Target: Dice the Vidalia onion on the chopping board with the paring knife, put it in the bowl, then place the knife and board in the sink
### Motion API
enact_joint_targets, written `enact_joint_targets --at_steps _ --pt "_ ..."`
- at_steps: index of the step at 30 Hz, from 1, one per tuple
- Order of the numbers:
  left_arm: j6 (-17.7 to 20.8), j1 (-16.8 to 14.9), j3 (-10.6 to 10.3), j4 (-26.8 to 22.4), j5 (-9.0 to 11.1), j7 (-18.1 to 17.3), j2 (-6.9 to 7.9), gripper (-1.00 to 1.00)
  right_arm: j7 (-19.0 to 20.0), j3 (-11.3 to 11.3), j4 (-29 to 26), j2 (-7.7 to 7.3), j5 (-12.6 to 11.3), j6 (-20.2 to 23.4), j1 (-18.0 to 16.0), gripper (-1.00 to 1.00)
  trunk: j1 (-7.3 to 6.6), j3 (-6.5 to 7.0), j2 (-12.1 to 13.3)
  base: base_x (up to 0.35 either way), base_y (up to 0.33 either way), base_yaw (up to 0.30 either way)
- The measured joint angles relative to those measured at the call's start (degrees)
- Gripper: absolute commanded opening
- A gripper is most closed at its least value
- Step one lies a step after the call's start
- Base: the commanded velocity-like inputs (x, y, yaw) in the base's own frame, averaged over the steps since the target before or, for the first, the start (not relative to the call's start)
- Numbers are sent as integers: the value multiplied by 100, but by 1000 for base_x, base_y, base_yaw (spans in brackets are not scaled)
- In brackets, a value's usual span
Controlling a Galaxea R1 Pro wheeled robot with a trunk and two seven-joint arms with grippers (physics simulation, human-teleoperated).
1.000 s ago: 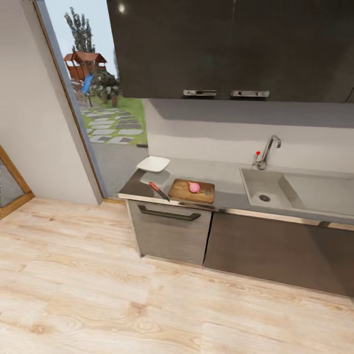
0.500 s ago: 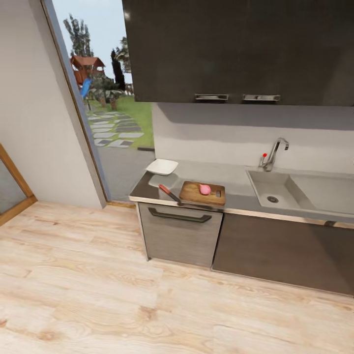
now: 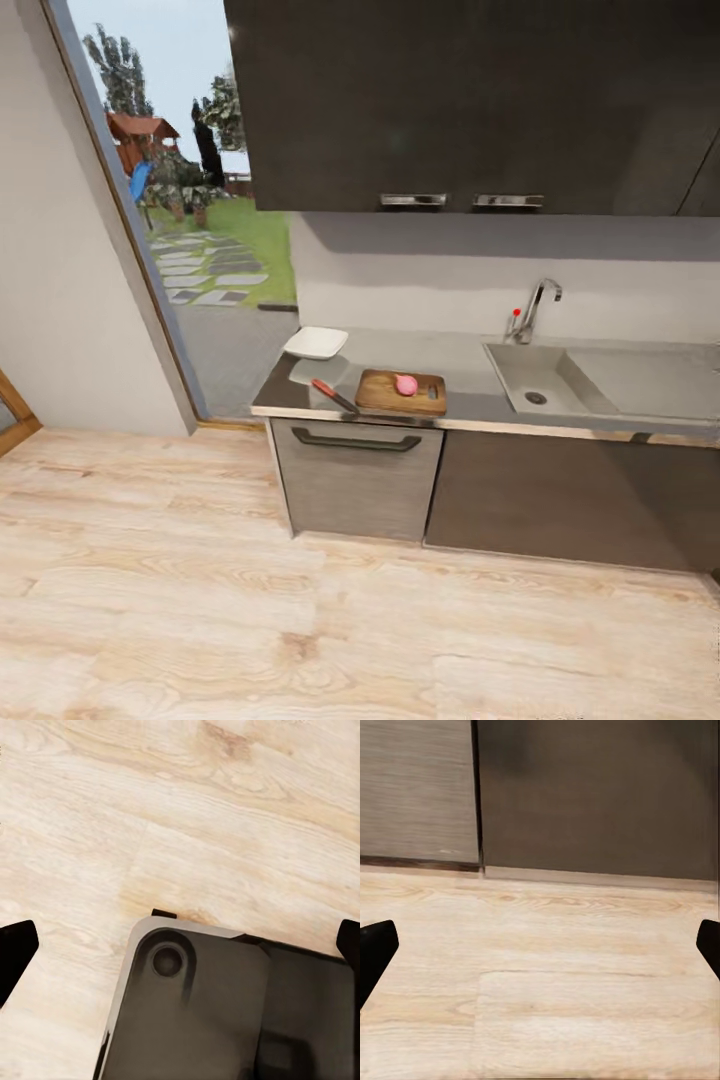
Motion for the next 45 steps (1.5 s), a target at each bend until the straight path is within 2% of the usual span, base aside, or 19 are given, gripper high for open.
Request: enact_joint_targets --at_steps 45 --pt "7 0 0 70 0 0 -8 100 0 1 44 0 0 0 0 100 0 180 0 0 277 -213"
